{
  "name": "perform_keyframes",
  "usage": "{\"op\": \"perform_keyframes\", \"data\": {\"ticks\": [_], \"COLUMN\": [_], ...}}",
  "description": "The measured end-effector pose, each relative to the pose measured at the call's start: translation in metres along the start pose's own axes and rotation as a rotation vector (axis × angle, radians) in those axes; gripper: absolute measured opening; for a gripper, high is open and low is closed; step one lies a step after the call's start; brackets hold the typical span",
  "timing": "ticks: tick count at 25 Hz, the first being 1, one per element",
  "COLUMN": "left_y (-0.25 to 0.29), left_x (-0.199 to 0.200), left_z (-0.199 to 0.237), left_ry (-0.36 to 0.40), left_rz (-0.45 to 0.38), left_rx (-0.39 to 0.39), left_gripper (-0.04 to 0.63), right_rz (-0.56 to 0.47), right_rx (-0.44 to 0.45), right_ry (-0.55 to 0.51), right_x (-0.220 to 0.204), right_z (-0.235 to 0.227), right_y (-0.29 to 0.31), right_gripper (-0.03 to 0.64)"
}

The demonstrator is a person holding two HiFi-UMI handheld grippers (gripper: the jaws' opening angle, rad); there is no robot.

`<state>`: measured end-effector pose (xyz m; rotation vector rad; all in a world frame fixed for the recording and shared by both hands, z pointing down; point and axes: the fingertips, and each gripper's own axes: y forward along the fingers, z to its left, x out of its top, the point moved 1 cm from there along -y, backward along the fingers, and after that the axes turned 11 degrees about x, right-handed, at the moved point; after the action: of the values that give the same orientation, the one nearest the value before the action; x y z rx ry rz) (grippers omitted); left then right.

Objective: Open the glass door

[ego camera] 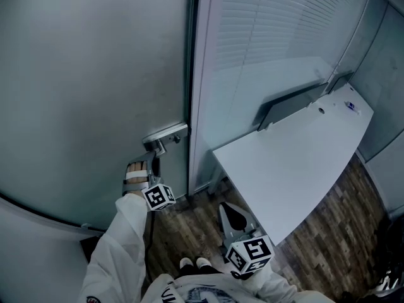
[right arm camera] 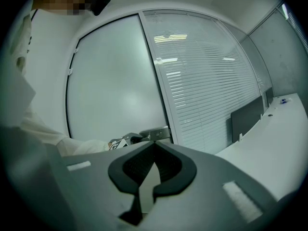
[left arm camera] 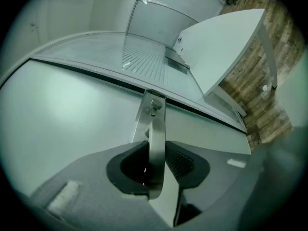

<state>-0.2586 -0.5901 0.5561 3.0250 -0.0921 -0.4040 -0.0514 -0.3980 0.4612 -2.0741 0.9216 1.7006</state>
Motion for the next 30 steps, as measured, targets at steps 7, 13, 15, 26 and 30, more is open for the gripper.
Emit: {"op": "perform_keyframes", "data": {"ticks": [7, 13, 15, 26, 30], "left_y": [0.001, 0.002, 0.002, -0.021, -0.041], "left_x": [0.0, -0.004, -0.003, 0.004, 0.008], "left_z": [-0.001, 0.001, 0.004, -0.015, -0.016], "left_ry": [-0.08, -0.281, -0.365, -0.486, -0.484], "left_rz": [0.01, 0.044, 0.048, 0.047, 0.043], "left_rx": [-0.009, -0.03, -0.047, -0.085, -0.102], "left_gripper": [0.117, 0.121, 0.118, 0.126, 0.127], "right_rz": [0.02, 0.043, 0.05, 0.061, 0.059], "right_rx": [0.025, 0.03, 0.028, 0.071, 0.061], "right_ry": [0.009, 0.022, 0.027, 0.028, 0.043], "right_x": [-0.007, -0.008, -0.006, -0.019, -0.024], "right_z": [0.005, 0.005, 0.005, 0.013, 0.011], "right_y": [0.01, 0.008, 0.005, 0.001, -0.01], "right_gripper": [0.006, 0.006, 0.006, 0.006, 0.006]}}
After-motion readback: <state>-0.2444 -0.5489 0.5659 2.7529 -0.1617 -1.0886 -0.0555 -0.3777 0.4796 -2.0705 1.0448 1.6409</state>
